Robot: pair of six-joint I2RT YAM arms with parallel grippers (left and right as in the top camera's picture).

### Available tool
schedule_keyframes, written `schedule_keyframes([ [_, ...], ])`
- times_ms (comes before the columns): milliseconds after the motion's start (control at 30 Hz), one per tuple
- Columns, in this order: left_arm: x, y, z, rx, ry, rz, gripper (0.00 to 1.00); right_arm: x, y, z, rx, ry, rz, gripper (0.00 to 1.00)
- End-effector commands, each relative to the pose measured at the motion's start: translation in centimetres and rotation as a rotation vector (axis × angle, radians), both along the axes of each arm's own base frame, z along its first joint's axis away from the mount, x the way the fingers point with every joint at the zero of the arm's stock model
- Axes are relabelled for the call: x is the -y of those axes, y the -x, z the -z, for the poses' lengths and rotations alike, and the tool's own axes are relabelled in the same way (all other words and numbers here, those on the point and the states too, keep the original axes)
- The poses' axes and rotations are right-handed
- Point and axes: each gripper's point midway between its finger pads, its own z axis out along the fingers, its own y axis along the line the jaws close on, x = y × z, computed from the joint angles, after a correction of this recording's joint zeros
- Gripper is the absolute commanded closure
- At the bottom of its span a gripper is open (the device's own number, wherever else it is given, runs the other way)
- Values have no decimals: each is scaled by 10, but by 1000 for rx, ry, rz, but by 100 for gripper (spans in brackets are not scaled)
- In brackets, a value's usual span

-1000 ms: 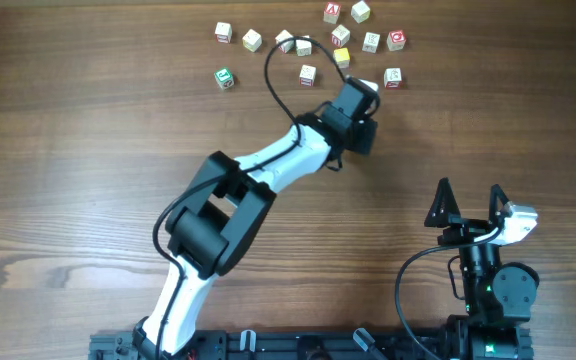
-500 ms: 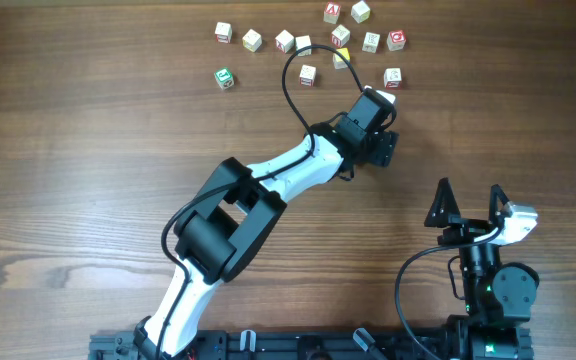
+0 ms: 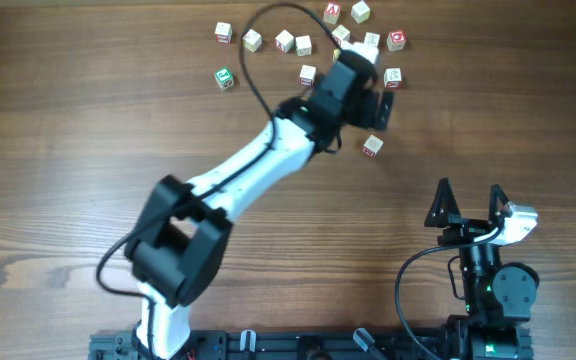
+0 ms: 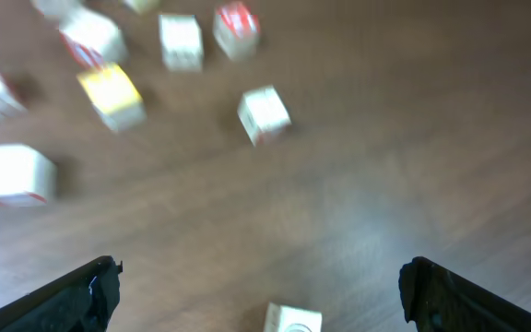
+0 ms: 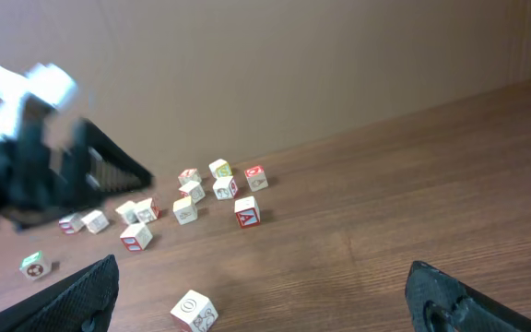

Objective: Form a circle
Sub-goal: 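Carry the 'O' block right and set it down below the cluster, then grasp the bird-picture block with the left gripper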

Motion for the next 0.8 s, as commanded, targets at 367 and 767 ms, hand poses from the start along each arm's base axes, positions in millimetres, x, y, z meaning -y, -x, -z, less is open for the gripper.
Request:
schedule_keyframes([
  [367,-132,-118,-42,197,131,-269,0,2,0,0,1,-3,10,0],
  [767,-104,-114,84,8,84,-185,0,2,0,0,1,-3,10,0],
])
